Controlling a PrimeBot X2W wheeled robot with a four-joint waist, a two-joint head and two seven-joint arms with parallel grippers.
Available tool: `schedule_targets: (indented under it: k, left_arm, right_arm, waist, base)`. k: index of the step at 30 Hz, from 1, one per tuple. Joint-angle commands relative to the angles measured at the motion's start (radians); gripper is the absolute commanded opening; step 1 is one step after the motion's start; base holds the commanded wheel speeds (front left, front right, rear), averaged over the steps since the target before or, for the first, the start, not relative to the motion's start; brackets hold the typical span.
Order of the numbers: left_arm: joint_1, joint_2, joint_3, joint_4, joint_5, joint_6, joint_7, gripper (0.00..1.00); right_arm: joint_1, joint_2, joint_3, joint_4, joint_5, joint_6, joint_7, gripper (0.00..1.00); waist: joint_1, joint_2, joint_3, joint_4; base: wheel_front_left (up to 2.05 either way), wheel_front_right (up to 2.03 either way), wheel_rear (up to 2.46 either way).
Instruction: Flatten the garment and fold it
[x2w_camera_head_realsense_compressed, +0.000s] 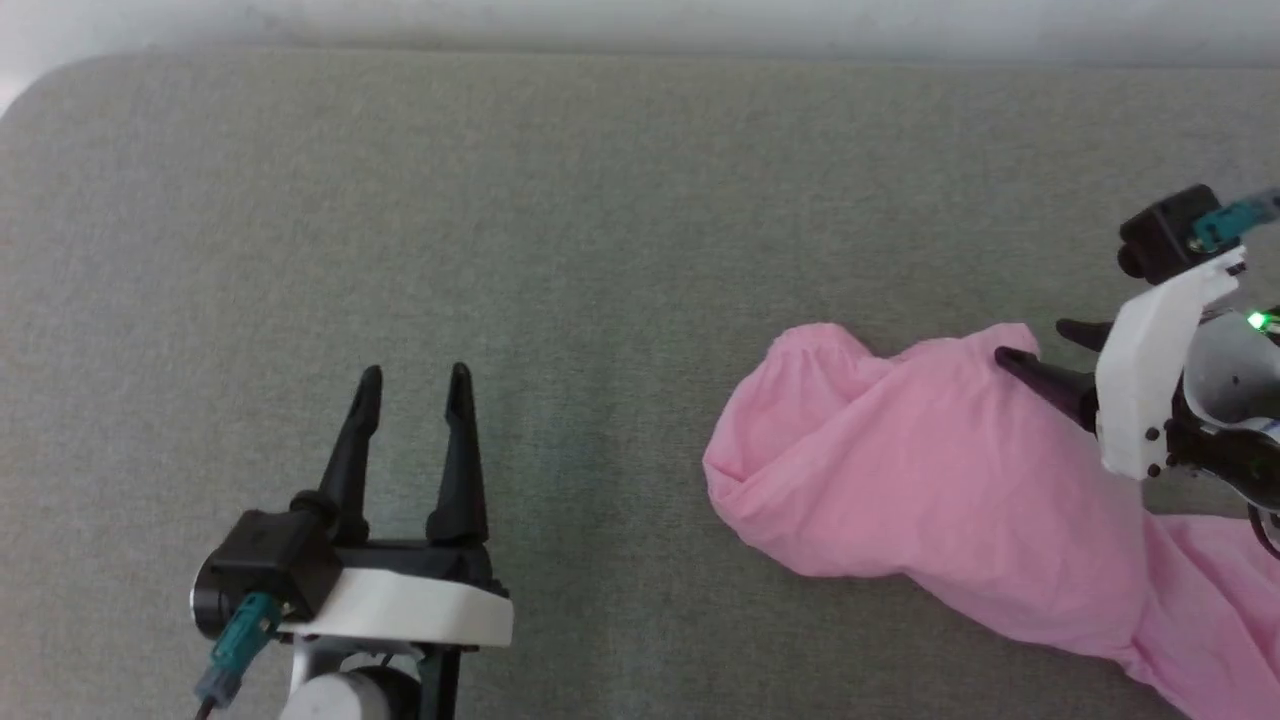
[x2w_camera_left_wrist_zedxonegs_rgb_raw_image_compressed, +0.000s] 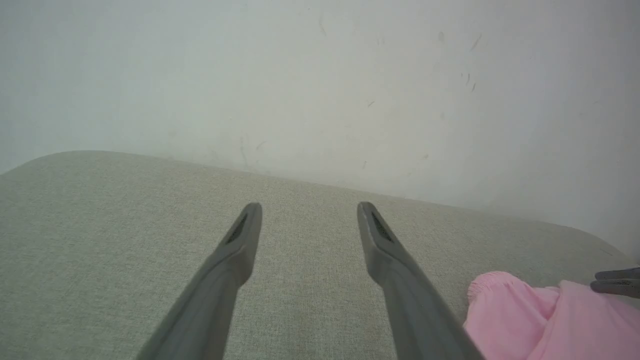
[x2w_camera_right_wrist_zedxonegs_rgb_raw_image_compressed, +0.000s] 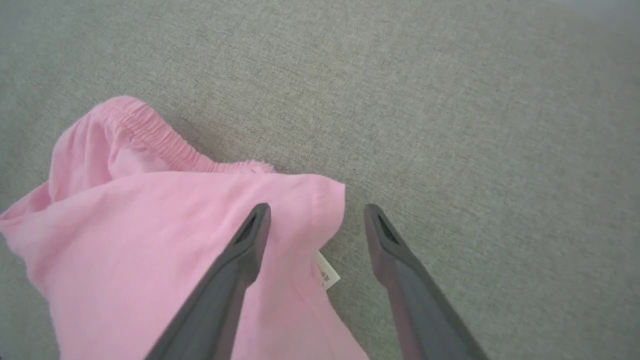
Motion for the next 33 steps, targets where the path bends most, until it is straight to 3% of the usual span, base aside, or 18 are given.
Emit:
schedule_targets:
  k: [1,7,8,9,10,13,19,27,33]
  left_arm:
    - [-0.019,-0.005,-0.004,0.007,0.013,-0.007,-0.008,1.00]
    - [-0.042,-0.021,-0.022,0.043,0.012,-0.014,-0.028,1.00]
    - [-0.043,-0.023,-0.023,0.049,0.012,-0.014,-0.031,1.00]
    - [-0.045,-0.023,-0.023,0.053,0.011,-0.014,-0.032,1.00]
    - [-0.045,-0.022,-0.023,0.058,0.010,-0.014,-0.034,1.00]
    - [-0.043,-0.017,-0.018,0.065,0.008,-0.012,-0.033,1.00]
    - [-0.031,-0.002,-0.009,0.065,0.002,-0.006,-0.018,1.00]
    - [0.009,0.013,0.001,0.054,-0.011,0.008,0.008,1.00]
    - [0.049,0.025,0.011,0.046,-0.022,0.020,0.024,1.00]
  right_arm:
    - [-0.018,-0.008,0.013,0.013,0.005,-0.001,0.008,1.00]
    - [-0.063,-0.025,0.145,0.138,0.054,-0.001,0.112,1.00]
    - [-0.063,-0.029,0.167,0.148,0.063,-0.001,0.139,0.59]
    - [-0.063,-0.031,0.185,0.152,0.072,-0.001,0.159,0.35]
    - [-0.063,-0.031,0.199,0.148,0.085,-0.001,0.170,0.00]
    - [-0.083,-0.038,0.222,0.106,0.098,-0.001,0.122,0.00]
    - [-0.122,-0.077,0.143,0.033,0.061,-0.001,-0.161,0.00]
    - [0.108,-0.149,-0.170,0.076,0.044,-0.001,-0.344,0.00]
    - [0.382,-0.085,-0.418,0.130,-0.032,-0.001,-0.416,0.00]
  waist:
    - [-0.0002,-0.0001,0.048,0.044]
    - [-0.0002,-0.0001,0.062,0.055]
    - [-0.0002,-0.0001,0.060,0.054]
    - [-0.0002,-0.0001,0.057,0.053]
    - [-0.0002,-0.0001,0.053,0.051]
    - [-0.0002,-0.0001,0.038,0.037]
    - [-0.0002,-0.0001,-0.014,0.003]
    - [-0.0002,-0.0001,-0.086,-0.039]
    - [-0.0002,-0.0001,-0.113,-0.070]
  base:
    - [0.00,0.00,0.00]
    - [0.00,0.00,0.00]
    - [0.00,0.00,0.00]
    - [0.00,0.00,0.00]
    - [0.00,0.00,0.00]
    - [0.00,0.00,0.00]
    - [0.00,0.00,0.00]
    - [0.00,0.00,0.00]
    - [0.00,0.00,0.00]
